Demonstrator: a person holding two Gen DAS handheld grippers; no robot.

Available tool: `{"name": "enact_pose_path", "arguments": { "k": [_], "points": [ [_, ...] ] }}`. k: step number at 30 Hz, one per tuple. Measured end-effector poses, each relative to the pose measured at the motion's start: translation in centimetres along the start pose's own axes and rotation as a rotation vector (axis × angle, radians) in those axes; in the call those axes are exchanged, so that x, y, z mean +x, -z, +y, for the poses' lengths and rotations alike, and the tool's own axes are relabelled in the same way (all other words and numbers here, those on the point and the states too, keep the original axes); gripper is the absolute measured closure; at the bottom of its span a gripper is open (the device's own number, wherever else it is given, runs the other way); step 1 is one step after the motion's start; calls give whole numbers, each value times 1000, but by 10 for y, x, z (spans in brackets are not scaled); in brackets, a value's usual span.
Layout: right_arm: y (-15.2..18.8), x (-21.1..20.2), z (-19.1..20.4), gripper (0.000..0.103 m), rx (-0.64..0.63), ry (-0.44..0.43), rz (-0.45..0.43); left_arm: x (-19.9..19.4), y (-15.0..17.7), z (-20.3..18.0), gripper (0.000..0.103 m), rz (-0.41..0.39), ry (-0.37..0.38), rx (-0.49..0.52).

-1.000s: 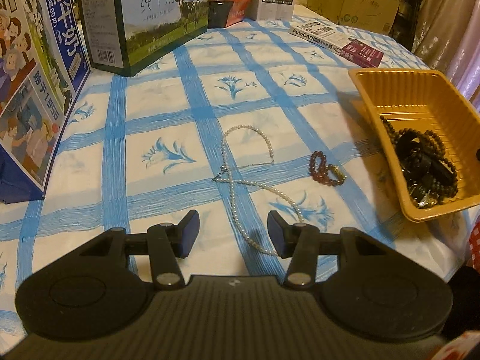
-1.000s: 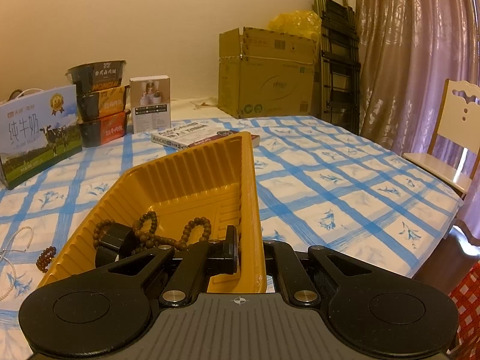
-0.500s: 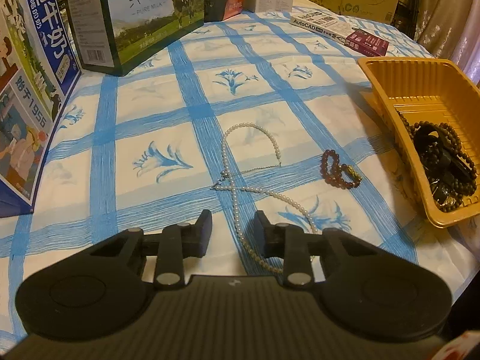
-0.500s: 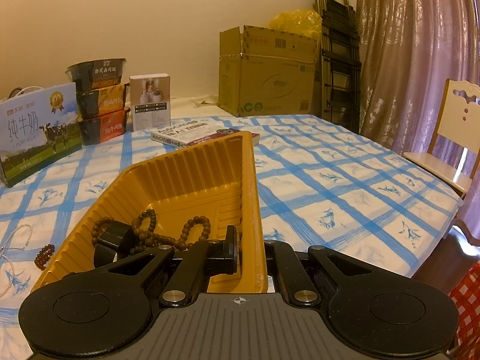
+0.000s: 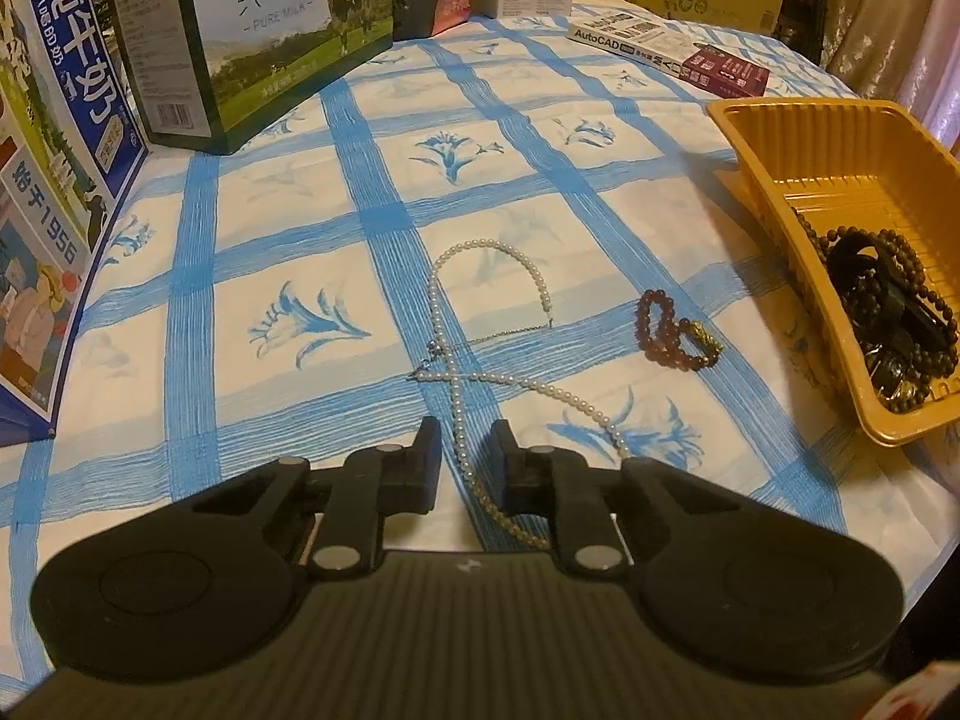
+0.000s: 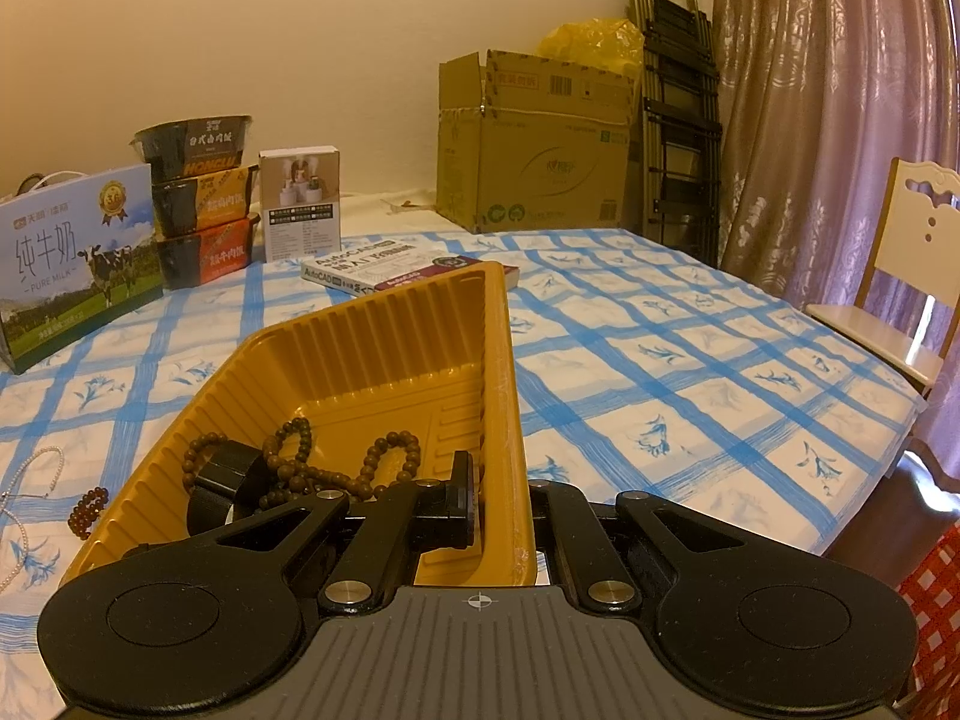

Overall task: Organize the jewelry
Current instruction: 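Close the left tool on the white pearl strand and lift it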

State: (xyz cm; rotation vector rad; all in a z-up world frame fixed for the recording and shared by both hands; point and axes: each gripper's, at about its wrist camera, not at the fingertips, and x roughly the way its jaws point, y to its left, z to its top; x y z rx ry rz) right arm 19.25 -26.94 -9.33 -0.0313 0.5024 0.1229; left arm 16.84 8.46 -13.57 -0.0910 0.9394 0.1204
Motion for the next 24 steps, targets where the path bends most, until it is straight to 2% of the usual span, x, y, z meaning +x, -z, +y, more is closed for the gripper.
{"name": "enact_pose_path", "arguments": {
  "k": [5,16,24],
  "points": [
    [0,1,1,98,0,0,0,1,1,-3,101,-5,9,5],
    [0,0,0,98,0,-1,0,-6,0,-2,101,-23,5,13],
    [0,1,1,98,-1,0,0,-35,-11,9,101,-89,-2,9]
  ]
}}
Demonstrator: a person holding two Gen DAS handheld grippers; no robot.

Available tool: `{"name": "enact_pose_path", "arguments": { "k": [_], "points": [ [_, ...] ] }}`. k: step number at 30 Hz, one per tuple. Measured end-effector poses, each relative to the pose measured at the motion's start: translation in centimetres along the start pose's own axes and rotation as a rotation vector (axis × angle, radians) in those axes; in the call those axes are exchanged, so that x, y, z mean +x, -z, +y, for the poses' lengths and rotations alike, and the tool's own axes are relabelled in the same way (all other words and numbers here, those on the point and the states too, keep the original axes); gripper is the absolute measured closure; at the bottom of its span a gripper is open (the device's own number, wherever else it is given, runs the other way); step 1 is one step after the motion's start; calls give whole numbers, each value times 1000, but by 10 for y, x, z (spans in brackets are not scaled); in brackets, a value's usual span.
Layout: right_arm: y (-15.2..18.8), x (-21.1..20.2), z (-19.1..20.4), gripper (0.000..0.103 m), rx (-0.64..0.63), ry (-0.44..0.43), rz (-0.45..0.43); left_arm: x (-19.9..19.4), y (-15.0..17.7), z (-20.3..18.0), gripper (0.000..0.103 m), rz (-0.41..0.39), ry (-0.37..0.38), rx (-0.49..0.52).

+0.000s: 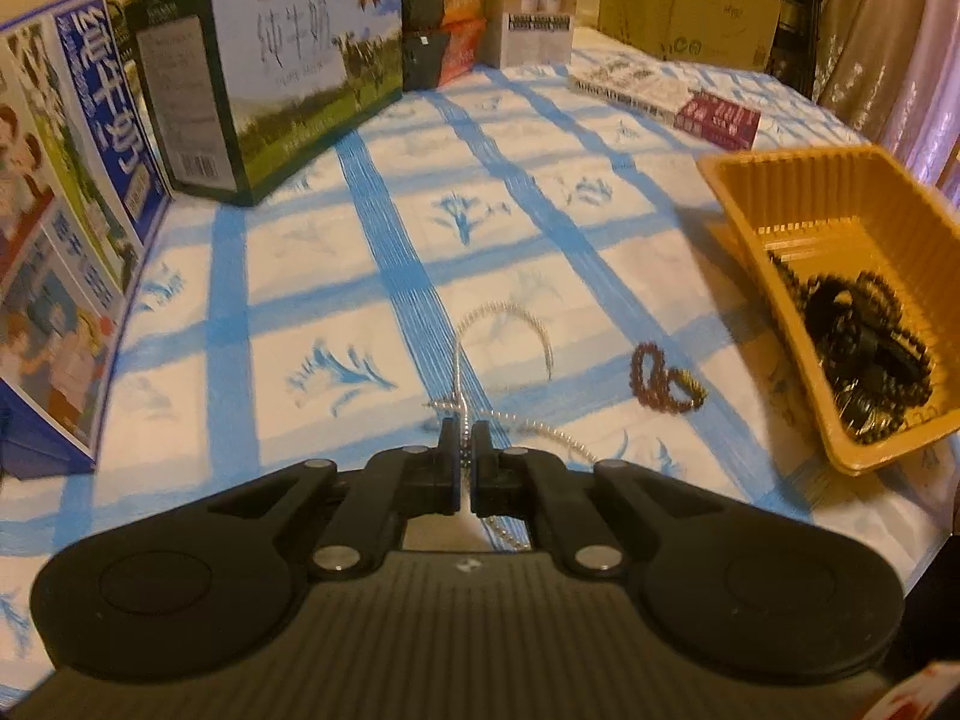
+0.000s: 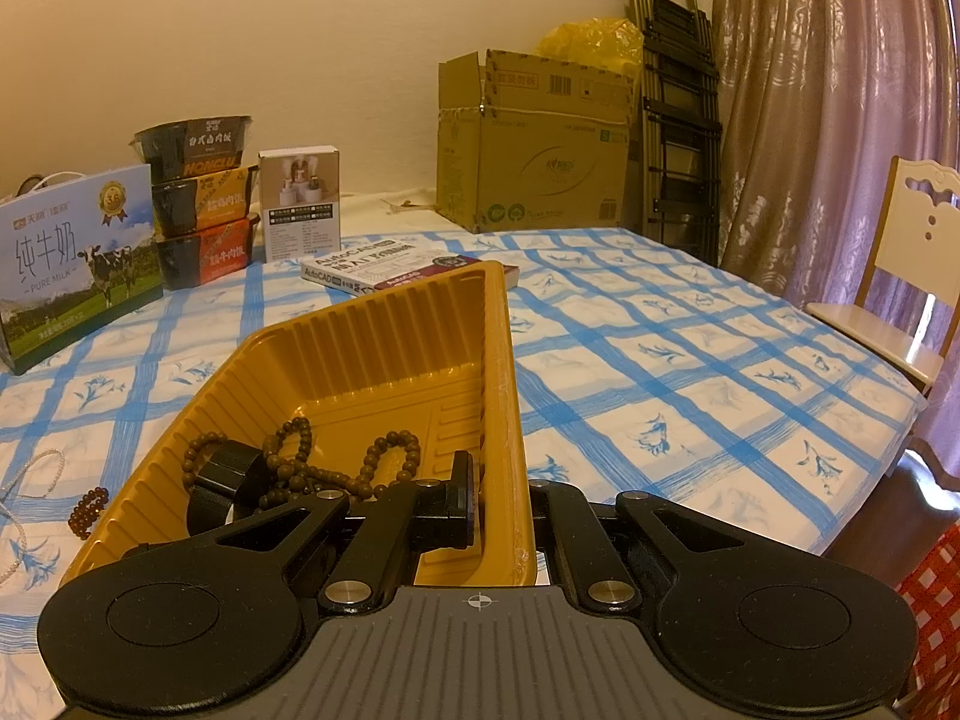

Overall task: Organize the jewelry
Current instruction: 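Close the left tool on the white pearl strand and lift it, then carry the pearl strand into the orange tray and open the left tool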

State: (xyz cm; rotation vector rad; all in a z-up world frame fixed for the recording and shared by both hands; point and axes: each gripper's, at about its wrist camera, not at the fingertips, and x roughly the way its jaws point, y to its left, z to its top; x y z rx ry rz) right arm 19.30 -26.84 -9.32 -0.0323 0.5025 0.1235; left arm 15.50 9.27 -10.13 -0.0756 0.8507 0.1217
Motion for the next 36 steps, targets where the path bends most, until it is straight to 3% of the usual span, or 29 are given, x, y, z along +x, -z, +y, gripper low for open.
{"name": "enact_pose_path", "arguments": {
  "k": [11,36],
  "points": [
    [0,0,0,98,-2,1,0,-52,-34,5,101,-134,23,11],
    [3,1,-1,98,2,-2,-2,-126,-78,-17,101,-312,128,55]
  ]
}}
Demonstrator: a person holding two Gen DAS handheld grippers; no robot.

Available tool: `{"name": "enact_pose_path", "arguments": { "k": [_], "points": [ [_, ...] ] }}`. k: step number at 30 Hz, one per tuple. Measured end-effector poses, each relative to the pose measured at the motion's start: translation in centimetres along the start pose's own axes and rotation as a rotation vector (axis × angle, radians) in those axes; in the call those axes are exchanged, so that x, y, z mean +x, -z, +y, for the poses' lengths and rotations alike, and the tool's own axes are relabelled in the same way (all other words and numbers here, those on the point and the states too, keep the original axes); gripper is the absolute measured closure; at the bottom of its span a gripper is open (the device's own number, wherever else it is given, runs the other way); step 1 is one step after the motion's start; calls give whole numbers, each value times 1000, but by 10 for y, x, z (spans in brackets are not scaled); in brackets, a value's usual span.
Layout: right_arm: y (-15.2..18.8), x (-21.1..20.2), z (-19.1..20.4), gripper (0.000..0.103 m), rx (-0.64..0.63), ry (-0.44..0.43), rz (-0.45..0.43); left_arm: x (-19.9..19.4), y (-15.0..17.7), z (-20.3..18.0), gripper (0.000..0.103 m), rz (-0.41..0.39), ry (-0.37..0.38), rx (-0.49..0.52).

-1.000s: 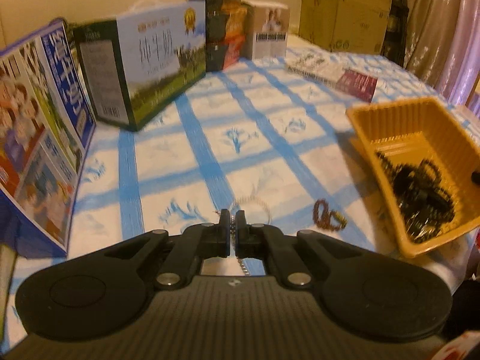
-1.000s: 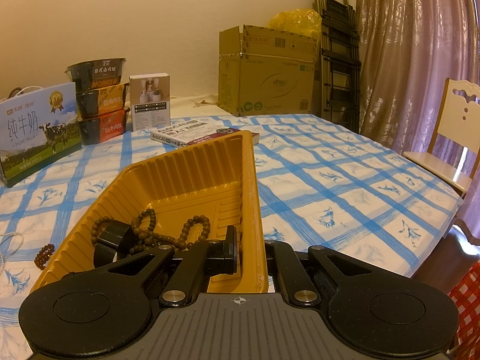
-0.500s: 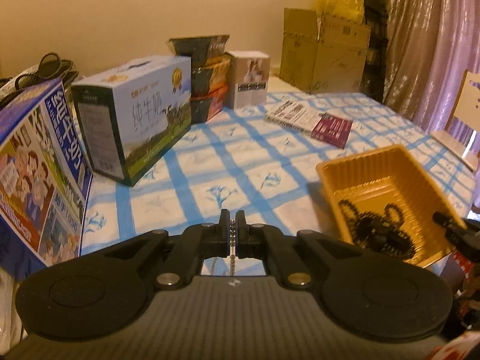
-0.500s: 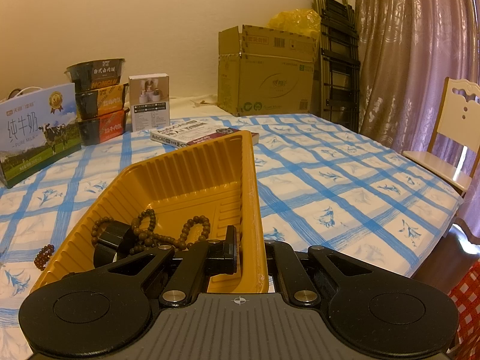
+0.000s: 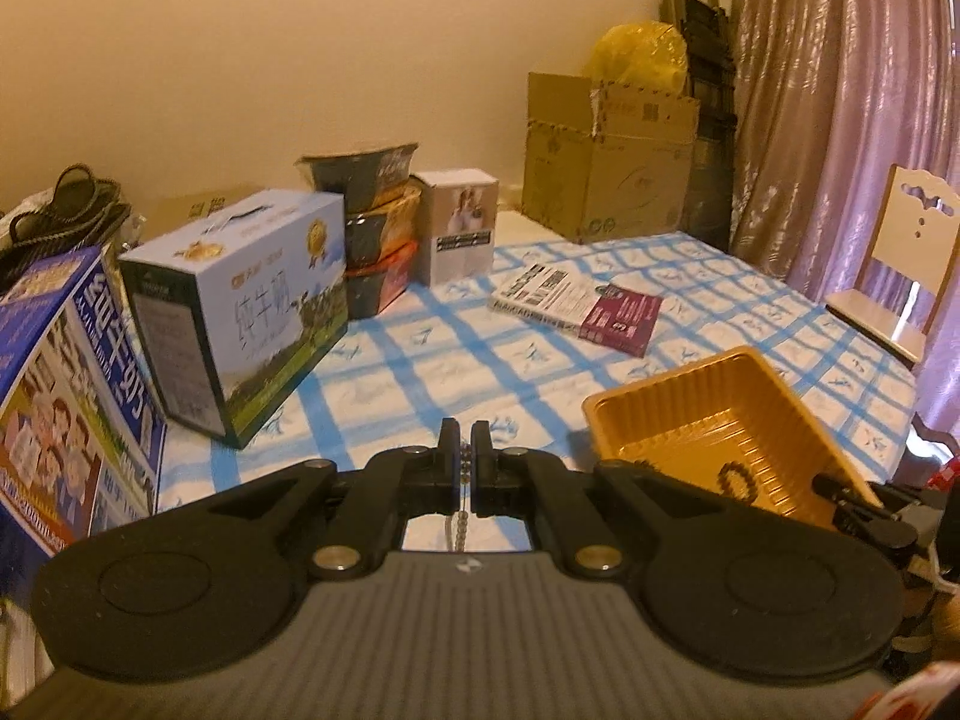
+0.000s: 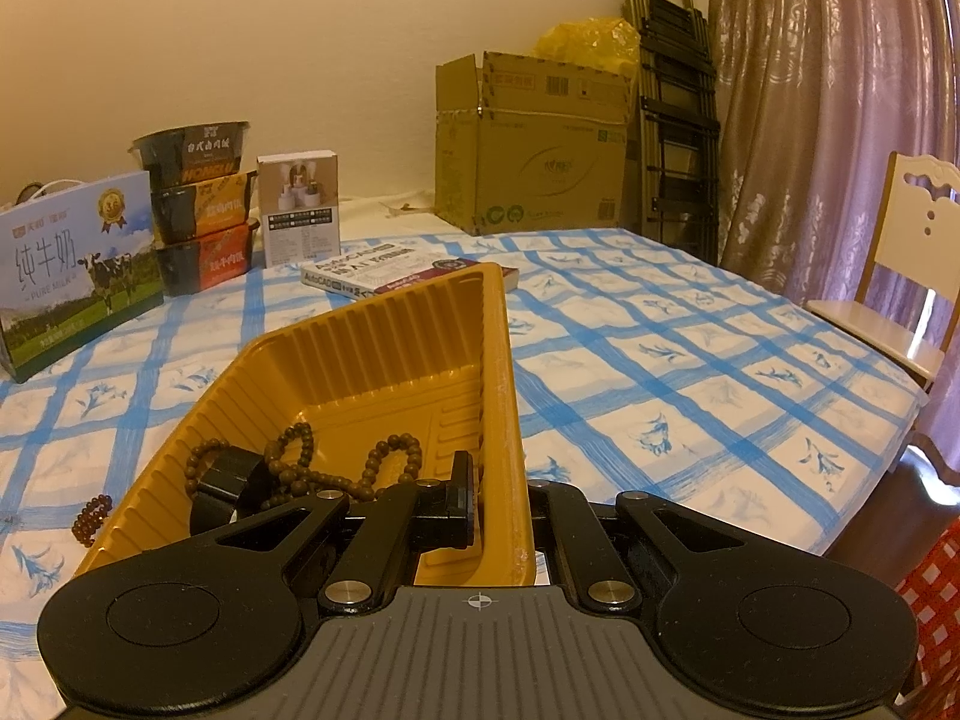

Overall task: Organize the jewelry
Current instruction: 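Carry the pearl strand into the orange tray and open the left tool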

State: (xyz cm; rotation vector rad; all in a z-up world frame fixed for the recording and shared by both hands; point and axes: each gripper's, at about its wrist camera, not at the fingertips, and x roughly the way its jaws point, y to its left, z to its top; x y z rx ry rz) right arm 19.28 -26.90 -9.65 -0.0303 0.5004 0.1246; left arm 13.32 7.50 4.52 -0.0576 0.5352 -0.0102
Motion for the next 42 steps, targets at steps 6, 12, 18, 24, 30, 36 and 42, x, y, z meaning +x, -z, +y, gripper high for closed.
{"name": "enact_pose_path", "arguments": {
  "k": [6,12,18,24,30,36,42],
  "points": [
    [-1,1,1,98,2,-1,0,-8,-16,-12,101,-43,34,23],
    [0,1,1,98,2,-1,0,-11,-32,-28,101,-86,81,53],
    [-2,2,3,98,4,-4,-3,-9,-45,-48,101,-121,152,69],
    [-3,2,4,98,6,-5,-2,-7,-60,-76,101,-160,247,91],
    [-4,1,5,98,6,-7,-6,2,-73,-106,101,-182,342,96],
    [-4,1,6,98,8,-7,-6,25,-76,-131,101,-155,450,31],
    [-3,1,7,98,13,-6,-6,60,-64,-159,101,-59,552,-27]
  ]
}}
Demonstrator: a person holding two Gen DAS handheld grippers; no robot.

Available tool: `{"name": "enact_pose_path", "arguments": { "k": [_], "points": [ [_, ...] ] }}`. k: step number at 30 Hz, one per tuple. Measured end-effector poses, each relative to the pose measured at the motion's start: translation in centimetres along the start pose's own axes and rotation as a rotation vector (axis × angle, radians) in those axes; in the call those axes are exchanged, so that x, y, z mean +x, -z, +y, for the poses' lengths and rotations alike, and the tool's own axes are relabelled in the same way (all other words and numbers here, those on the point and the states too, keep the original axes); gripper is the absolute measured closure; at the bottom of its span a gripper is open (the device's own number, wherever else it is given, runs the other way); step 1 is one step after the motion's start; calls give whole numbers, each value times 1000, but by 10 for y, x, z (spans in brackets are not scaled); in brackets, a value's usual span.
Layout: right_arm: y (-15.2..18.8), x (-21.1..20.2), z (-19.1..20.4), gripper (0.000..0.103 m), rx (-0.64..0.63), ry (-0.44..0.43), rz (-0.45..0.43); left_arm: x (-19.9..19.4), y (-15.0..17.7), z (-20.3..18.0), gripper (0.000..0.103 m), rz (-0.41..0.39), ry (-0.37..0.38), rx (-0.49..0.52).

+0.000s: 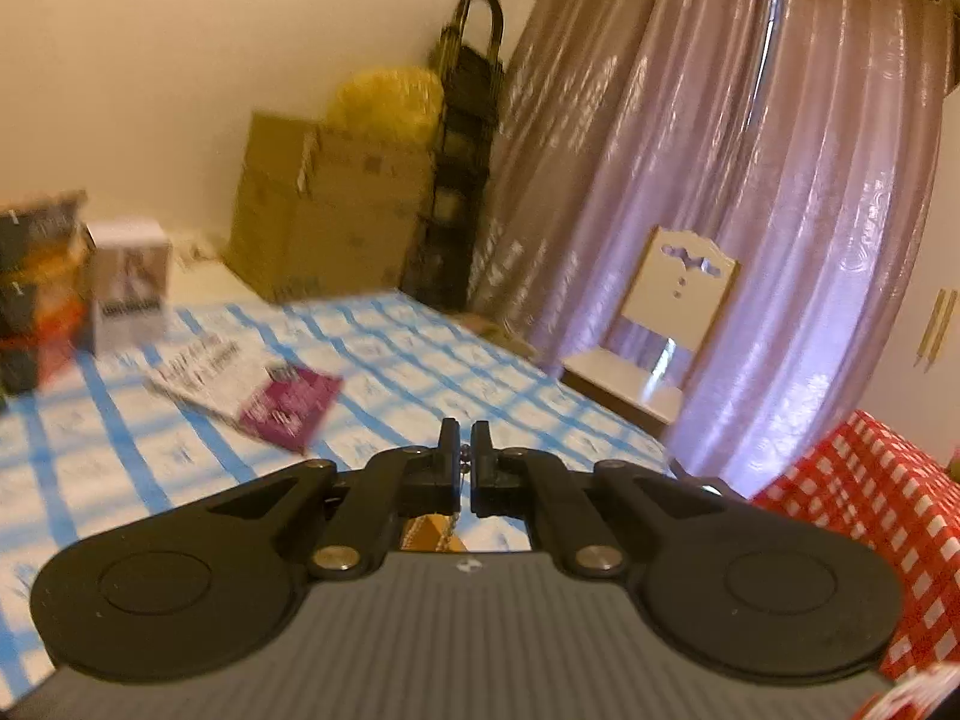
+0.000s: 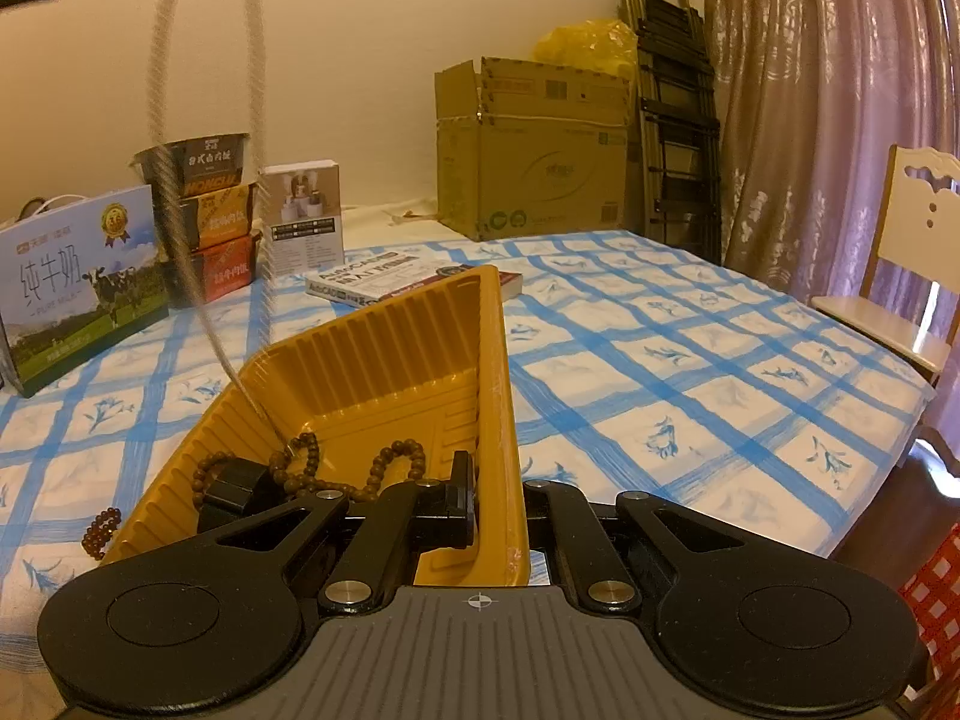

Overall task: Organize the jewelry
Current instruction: 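Carry the pearl strand into the orange tray and open the left tool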

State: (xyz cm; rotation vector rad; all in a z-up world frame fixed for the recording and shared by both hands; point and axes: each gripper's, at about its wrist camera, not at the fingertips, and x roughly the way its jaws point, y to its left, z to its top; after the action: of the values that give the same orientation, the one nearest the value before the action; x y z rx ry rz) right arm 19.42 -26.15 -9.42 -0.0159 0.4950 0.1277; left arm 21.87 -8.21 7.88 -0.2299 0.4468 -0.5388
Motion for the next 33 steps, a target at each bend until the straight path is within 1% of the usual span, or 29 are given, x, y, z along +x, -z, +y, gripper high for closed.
{"name": "enact_pose_path", "arguments": {
  "k": [4,5,8,15,18,20,22,25,29,31,33],
  "points": [
    [0,0,0,98,1,-1,0,27,15,3,101,55,57,-60],
    [0,0,0,98,1,-1,0,32,20,5,101,67,54,-72],
    [0,0,0,98,3,-1,1,45,38,18,101,123,34,-111],
    [1,0,-2,98,3,-2,-1,75,97,52,101,298,-29,-228],
    [1,0,-1,98,2,-1,1,80,113,62,102,333,-60,-237],
    [1,0,-3,98,2,0,1,80,118,66,98,340,-83,-229],
    [1,0,-3,98,2,1,3,79,120,69,91,333,-104,-215],
    [2,0,-3,98,3,3,5,72,117,69,83,313,-112,-187],
    [2,0,-4,98,3,3,6,54,109,74,79,271,-144,-181],
    [2,0,-5,98,4,2,5,42,106,79,77,253,-180,-167],
    [2,0,-5,98,4,2,5,28,106,86,77,242,-233,-146]
  ]
}}
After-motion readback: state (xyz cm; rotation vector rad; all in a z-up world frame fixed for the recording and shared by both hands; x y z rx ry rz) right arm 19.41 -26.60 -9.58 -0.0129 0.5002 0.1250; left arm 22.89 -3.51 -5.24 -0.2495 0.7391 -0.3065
